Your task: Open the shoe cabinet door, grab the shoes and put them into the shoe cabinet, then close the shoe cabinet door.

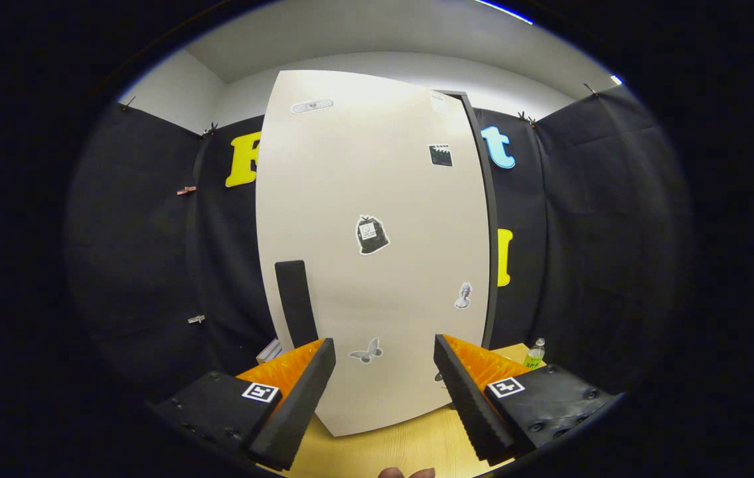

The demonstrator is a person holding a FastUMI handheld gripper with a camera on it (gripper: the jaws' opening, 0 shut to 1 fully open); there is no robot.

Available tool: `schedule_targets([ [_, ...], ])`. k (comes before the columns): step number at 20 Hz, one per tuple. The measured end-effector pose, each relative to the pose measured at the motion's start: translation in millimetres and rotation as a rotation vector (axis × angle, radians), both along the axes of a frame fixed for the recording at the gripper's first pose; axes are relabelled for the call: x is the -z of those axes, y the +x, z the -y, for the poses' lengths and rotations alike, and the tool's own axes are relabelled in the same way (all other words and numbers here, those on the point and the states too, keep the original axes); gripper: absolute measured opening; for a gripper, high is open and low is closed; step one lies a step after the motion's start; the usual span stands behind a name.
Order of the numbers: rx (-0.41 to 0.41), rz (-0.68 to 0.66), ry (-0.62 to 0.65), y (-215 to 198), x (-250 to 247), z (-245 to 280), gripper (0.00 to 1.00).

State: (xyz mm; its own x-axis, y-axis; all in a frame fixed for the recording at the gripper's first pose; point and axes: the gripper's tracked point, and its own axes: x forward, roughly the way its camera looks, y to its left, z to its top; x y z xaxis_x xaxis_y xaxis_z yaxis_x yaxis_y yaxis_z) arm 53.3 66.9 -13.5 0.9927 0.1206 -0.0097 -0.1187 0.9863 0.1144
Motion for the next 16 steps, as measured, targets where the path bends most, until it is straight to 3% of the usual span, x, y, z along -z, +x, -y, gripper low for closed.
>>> schedule_targets([
  [16,0.019,-0.001,0.0,-0.5,3.2,9.8,0.98],
])
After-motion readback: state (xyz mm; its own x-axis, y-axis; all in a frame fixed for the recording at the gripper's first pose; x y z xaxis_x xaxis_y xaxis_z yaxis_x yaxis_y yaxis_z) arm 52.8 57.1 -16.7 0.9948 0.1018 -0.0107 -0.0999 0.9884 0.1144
